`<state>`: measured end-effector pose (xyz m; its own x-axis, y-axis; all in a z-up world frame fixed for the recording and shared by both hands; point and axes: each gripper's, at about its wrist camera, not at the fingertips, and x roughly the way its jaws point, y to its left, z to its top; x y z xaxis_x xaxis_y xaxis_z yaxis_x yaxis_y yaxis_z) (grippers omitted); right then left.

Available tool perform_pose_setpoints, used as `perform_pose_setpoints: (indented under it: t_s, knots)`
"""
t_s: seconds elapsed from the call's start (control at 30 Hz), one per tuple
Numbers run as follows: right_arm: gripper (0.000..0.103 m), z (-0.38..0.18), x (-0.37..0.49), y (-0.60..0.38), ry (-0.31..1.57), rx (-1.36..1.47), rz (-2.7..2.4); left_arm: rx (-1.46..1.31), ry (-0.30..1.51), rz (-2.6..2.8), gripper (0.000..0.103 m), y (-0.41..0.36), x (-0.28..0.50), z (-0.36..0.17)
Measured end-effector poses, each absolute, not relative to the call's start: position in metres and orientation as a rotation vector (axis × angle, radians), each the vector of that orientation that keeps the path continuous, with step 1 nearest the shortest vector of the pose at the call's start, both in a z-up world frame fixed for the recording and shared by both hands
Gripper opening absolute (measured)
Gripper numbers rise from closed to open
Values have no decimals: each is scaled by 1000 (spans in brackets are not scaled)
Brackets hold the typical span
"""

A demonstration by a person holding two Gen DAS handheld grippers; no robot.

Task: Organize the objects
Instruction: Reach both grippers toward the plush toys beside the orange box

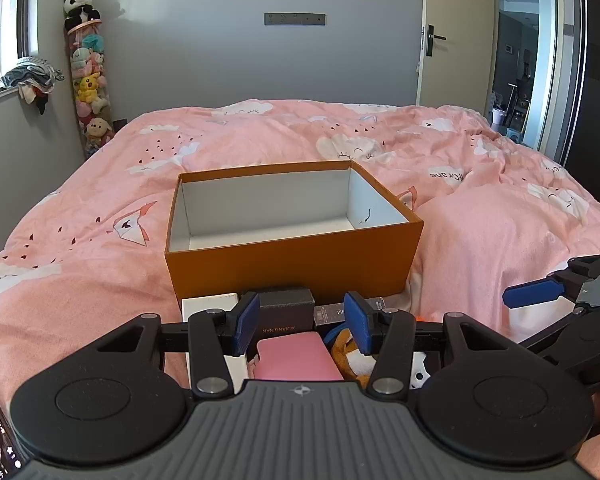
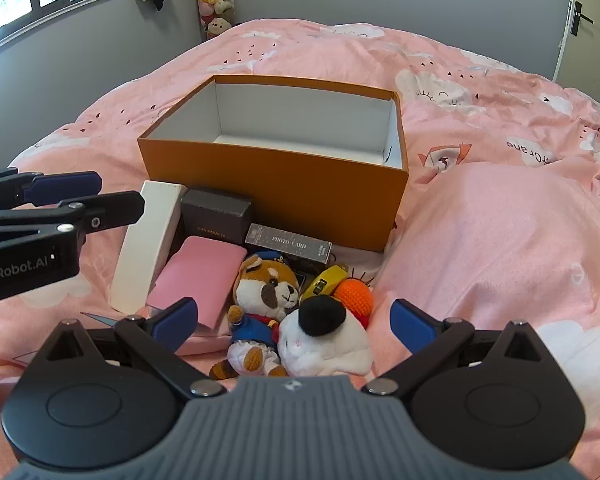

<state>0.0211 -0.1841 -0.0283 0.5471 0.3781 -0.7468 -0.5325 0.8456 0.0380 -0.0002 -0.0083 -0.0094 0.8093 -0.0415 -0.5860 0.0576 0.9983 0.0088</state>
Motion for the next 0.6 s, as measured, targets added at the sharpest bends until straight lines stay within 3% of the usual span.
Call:
perform_pose_setpoints:
  t_s: [0.6]
  knots:
    - [102,-30,21,-184,837,-203,544,33,633,-59,58,-9,1,-10]
